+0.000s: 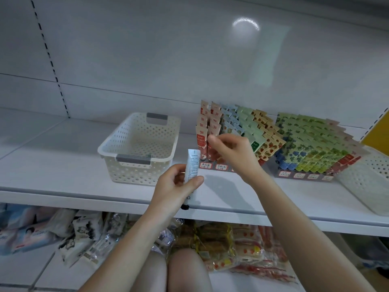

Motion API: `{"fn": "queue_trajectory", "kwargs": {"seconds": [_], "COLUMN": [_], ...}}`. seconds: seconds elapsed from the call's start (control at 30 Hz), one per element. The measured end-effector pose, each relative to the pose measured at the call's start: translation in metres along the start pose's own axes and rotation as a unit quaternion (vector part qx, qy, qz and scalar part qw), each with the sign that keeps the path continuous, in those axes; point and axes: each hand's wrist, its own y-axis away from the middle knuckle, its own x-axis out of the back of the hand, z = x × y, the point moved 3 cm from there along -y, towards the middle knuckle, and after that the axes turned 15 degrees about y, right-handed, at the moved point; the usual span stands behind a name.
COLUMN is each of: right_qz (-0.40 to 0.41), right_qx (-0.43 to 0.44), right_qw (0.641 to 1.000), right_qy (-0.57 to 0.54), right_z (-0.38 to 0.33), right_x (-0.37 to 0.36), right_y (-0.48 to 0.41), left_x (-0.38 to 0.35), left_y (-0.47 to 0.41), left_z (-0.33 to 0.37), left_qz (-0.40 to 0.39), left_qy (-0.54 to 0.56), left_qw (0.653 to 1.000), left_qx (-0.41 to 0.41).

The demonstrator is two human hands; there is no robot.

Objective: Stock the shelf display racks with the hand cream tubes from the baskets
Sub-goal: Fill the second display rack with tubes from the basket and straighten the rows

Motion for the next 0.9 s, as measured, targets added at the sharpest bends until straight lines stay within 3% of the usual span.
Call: {"fn": "queue_trajectory", "kwargs": {"seconds": [0.13, 0.23, 0.5, 0.63, 0.77, 0.9], "right_qz": [-0.065, -0.044, -0.042, 0.019, 0.082, 0.096], "right_qx": [-0.023, -0.041, -0.103, -0.1, -0.092, -0.074], "right_qw": [0.998, 0.998, 0.993, 0.995, 0.988, 0.977], "right_qy": [-0.007, 0.006, -0.034, 0.015, 0.093, 0.176], "right_z": [-0.012, -0.009, 0.017, 0.034, 0.052, 0.062], "right_x": [-0.002, -0.001, 0.014, 0.032, 0.06, 0.075], "right_y": [0.024, 0.032, 0.045, 0.043, 0.034, 0.025], "left_x": [-0.009, -0.015, -0.027, -0.04, -0.05, -0.073], "left_y": [0.002, 0.002, -0.002, -0.013, -0.043, -0.075], "left_z": [0.002, -0.002, -0.017, -0.018, 0.001, 0.015], "left_qz": [0.014, 0.006, -0.04, -0.072, -0.074, -0.099], "left_qy": [-0.09, -0.139, -0.119, -0.158, -0.275, -0.39], "left_qw": [0.994, 0.987, 0.989, 0.979, 0.931, 0.843], "left_qx": [-0.067, -0.08, -0.078, -0.107, -0.228, -0.356]}}
